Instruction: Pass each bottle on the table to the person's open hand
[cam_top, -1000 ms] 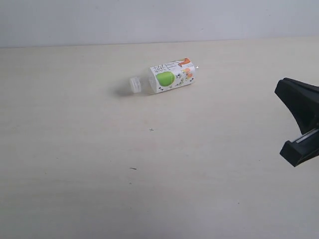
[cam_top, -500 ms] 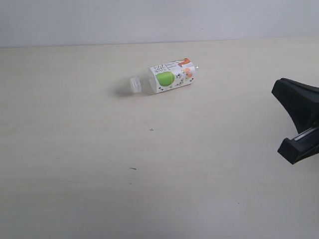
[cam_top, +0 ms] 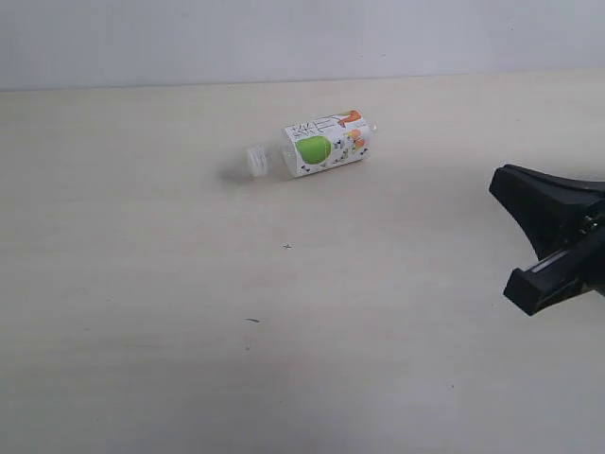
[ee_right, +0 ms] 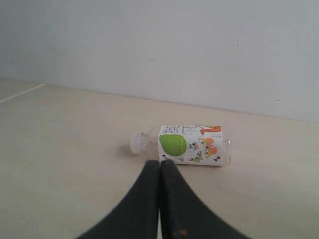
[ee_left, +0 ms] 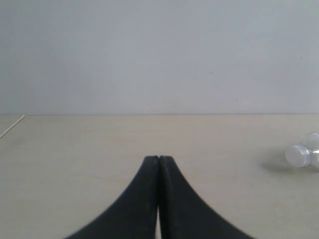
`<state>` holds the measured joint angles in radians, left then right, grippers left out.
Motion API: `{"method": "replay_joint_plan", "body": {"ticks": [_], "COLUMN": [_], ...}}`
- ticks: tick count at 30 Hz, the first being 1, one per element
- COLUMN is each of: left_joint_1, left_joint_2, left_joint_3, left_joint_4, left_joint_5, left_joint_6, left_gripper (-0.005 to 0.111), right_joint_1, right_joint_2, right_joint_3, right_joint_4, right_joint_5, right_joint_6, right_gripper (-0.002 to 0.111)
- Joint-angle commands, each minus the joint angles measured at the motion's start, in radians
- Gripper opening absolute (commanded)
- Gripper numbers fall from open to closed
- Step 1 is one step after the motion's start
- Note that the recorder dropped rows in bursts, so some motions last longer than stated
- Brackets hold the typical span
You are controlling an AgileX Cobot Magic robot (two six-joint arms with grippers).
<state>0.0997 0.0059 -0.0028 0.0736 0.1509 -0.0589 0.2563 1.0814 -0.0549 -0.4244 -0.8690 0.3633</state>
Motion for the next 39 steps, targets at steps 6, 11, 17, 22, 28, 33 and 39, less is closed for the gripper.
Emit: {"method": "replay_joint_plan", "body": {"ticks": [6,11,17,22,28,33,39], "left_joint_1": [-0.004,-0.004,-0.004,-0.004,-0.004,-0.004,-0.004], "left_joint_2": [-0.006,-0.006,-0.006,-0.006,-0.006,-0.006,-0.006], "left_joint_3": [0.003,0.003,0.003,0.003,0.003,0.003,0.003], "left_joint_4": [0.002,0.002,0.002,0.002,0.002,0.002,0.002], "left_joint_5": [-0.004,-0.004,-0.004,-0.004,-0.004,-0.004,-0.004], "left_joint_6": [-0.001,-0.001,-0.001,-0.001,-0.001,-0.001,-0.001], "left_gripper": [0.002,0.002,0.002,0.002,0.002,0.002,0.002], "right_joint_1": [-0.001,-0.001,-0.001,-0.001,-0.001,-0.001,-0.001], "right_joint_2": [0.002,0.002,0.002,0.002,0.002,0.002,0.029], "right_joint_3": [0.001,0.001,0.001,-0.013,-0.159,-0.326,-0.52], "right_joint_4": [0.003,0.005,0.013,0.052,0.059,0.059,0.044], "right_joint_5": [-0.023,-0.011,-0.004,0.017,0.246,0.423,0.534], "right_joint_6": [-0.016,-0.016,-0.023,-0.023,0.029,0.073,0.169], "right_gripper": [0.0,0.0,0.0,0.0,0.0,0.0,0.0]}}
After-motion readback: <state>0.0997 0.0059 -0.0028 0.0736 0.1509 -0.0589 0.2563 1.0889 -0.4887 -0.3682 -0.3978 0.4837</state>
